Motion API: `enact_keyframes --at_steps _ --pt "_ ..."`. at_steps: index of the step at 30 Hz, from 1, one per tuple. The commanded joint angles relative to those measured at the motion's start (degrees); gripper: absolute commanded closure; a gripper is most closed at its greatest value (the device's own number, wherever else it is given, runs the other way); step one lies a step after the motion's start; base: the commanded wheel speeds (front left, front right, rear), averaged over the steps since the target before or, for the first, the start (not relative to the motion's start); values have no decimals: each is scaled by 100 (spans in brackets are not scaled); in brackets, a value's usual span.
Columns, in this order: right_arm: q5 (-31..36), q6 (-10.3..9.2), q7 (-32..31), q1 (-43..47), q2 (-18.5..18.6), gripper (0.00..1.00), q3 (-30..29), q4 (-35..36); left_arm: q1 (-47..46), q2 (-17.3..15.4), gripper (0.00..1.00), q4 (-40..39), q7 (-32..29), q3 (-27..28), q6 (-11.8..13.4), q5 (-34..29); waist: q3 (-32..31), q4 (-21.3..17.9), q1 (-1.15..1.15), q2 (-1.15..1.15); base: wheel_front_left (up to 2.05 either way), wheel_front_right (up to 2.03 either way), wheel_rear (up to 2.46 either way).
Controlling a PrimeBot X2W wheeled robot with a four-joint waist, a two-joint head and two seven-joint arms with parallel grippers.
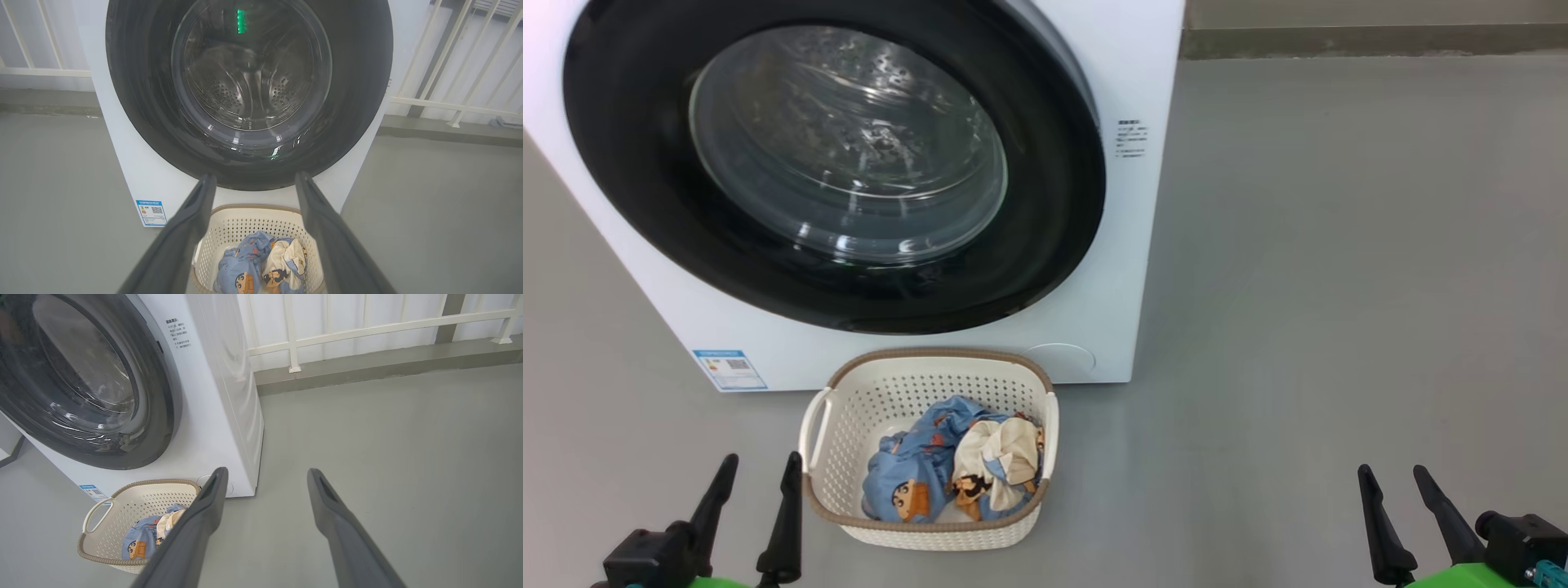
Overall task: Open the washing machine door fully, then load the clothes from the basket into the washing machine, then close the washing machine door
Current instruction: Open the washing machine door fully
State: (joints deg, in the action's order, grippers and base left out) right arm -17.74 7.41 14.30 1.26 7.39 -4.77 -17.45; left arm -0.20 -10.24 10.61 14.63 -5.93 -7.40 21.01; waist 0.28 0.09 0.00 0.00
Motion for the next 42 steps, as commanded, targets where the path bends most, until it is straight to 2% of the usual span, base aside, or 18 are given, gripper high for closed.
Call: enact_keyframes --at_steps 1,18,19,20,21,23,30,42 --pt "14 8 70 -50 69 0 112 138 -165 -145 0 -162 37 202 -9 32 3 4 0 0 45 45 -91" --pt "-35 8 70 -144 9 0 181 126 -107 -16 0 -211 37 153 -9 135 40 22 0 0 6 6 -13" --pt "-49 8 70 -174 -13 19 198 133 -91 6 0 -216 37 137 -9 153 47 31 0 0 0 0 0" --pt "-61 8 70 -194 -22 59 208 129 -85 9 0 -217 37 130 -9 158 54 35 0 0 0 0 0" --pt "-73 8 70 -220 -29 78 221 133 -81 12 0 -215 37 125 -9 163 57 39 0 0 0 0 0" --pt "-92 8 70 -278 -36 100 248 135 -71 19 0 -215 37 120 -9 182 71 41 0 0 0 0 0" --pt "-251 8 70 -543 -74 100 289 167 -76 45 0 -221 37 105 -9 218 118 67 0 0 0 0 0" --pt "-1056 8 70 -1397 -140 100 438 168 -103 76 0 -233 37 84 -9 243 178 37 0 0 0 0 0"
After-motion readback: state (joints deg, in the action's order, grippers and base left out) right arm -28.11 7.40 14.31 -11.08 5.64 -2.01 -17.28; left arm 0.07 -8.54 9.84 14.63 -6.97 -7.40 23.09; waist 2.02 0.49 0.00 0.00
